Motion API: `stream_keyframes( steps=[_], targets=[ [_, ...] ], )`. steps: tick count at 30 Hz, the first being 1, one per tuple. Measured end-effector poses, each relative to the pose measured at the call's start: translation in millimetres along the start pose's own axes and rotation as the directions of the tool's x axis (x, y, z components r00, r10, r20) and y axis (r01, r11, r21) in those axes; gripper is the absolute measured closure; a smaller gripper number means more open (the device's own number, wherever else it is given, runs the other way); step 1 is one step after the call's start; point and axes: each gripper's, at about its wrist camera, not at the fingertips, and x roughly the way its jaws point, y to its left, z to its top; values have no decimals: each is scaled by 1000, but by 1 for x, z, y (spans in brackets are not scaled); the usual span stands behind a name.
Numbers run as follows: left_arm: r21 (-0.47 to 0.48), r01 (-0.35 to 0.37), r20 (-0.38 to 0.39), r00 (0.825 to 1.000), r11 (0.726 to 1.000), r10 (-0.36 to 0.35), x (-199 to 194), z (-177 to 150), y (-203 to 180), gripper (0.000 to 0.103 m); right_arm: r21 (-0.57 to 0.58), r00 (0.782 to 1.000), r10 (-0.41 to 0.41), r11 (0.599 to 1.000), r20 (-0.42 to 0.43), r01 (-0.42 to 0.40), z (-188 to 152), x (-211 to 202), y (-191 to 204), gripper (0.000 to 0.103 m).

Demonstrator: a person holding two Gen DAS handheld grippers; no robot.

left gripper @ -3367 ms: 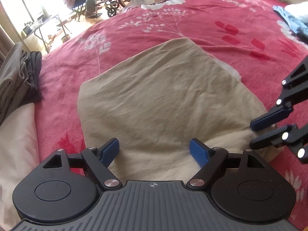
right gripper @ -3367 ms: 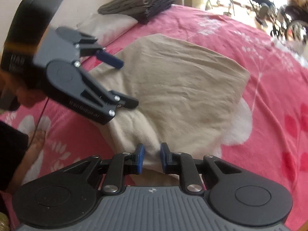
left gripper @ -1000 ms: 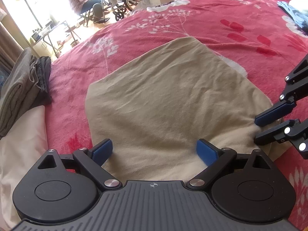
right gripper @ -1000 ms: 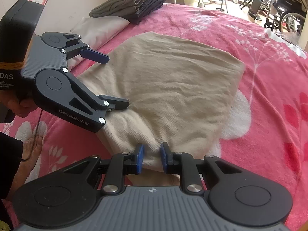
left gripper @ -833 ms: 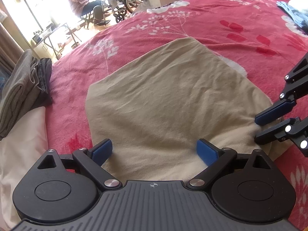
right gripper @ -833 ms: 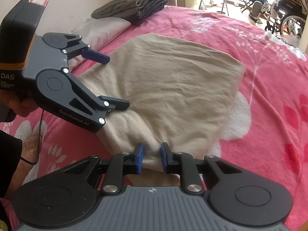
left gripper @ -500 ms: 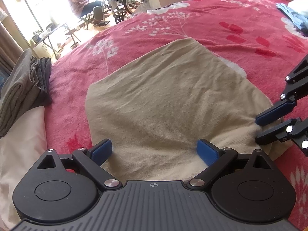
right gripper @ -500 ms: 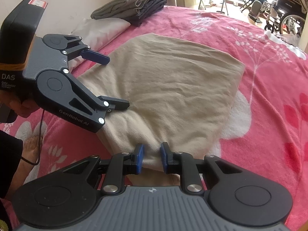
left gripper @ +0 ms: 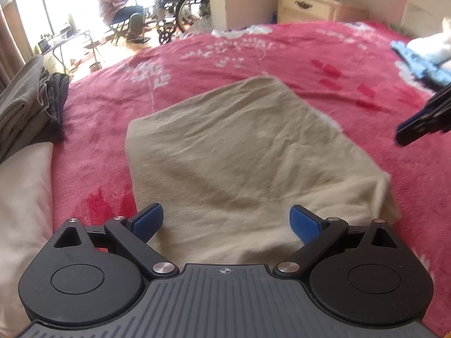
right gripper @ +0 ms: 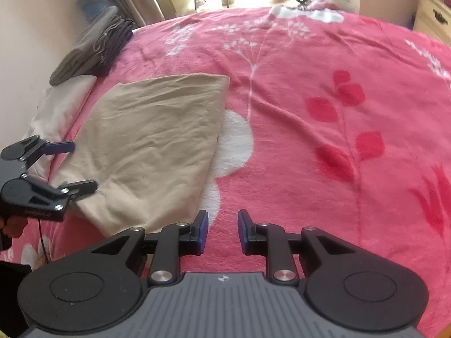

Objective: Fold clothes

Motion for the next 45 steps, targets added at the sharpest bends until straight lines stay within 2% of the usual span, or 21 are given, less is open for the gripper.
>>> stream_keyframes(
  steps=[5, 9, 12, 16, 20, 21, 22, 25, 29, 32, 34, 37, 40, 45],
  targets=[
    [-66, 11, 50, 999, 998, -8, -17, -2, 21, 6, 106, 993, 107, 989, -50, -101, -2, 15, 0, 79],
    [-122, 35, 81, 996, 992, -25, -24, -4, 40, 6, 245, 978, 186, 957, -96, -158, -10, 23, -9, 79],
    [-75, 64, 105, 993, 995, -56, -25, -5, 34, 6, 266, 968, 219, 947, -118, -182, -21, 24, -8, 79],
    [38, 102, 124, 987, 994, -106, -26, -6, 12, 6, 288, 953, 261, 935, -155, -209, -33, 37, -1, 79],
    [120, 105, 114, 986, 987, -118, -24, -13, -4, 6, 224, 955, 240, 954, -172, -200, -37, 48, 16, 80],
    [124, 101, 112, 987, 987, -115, -24, -15, -4, 6, 195, 960, 227, 962, -166, -194, -38, 48, 19, 83],
    [118, 97, 111, 988, 988, -110, -25, -16, -2, 6, 161, 965, 208, 970, -162, -182, -38, 47, 22, 93],
    [57, 101, 100, 989, 993, -106, -25, -17, 12, 6, 96, 973, 170, 983, -154, -157, -39, 45, 28, 100],
    [-53, 111, 69, 992, 992, -108, -23, -18, 37, 6, 72, 975, 147, 988, -169, -136, -41, 46, 27, 101],
    [-116, 104, 42, 994, 988, -100, -22, -20, 53, 6, 95, 965, 155, 986, -210, -138, -40, 48, 22, 100],
    [-144, 111, 30, 994, 983, -108, -20, -21, 61, 6, 130, 960, 179, 980, -213, -153, -37, 44, 16, 96],
    [-183, 127, 11, 992, 975, -127, -18, -23, 72, 6, 184, 971, 187, 970, -150, -159, -33, 29, -1, 83],
    [-225, 147, 1, 989, 963, -151, -16, -24, 80, 6, 230, 980, 178, 961, -89, -154, -26, 20, -15, 79],
    [-338, 207, -10, 975, 918, -223, -1, -21, 94, 6, 286, 980, 196, 942, -35, -178, -12, 23, -23, 64]
  ],
)
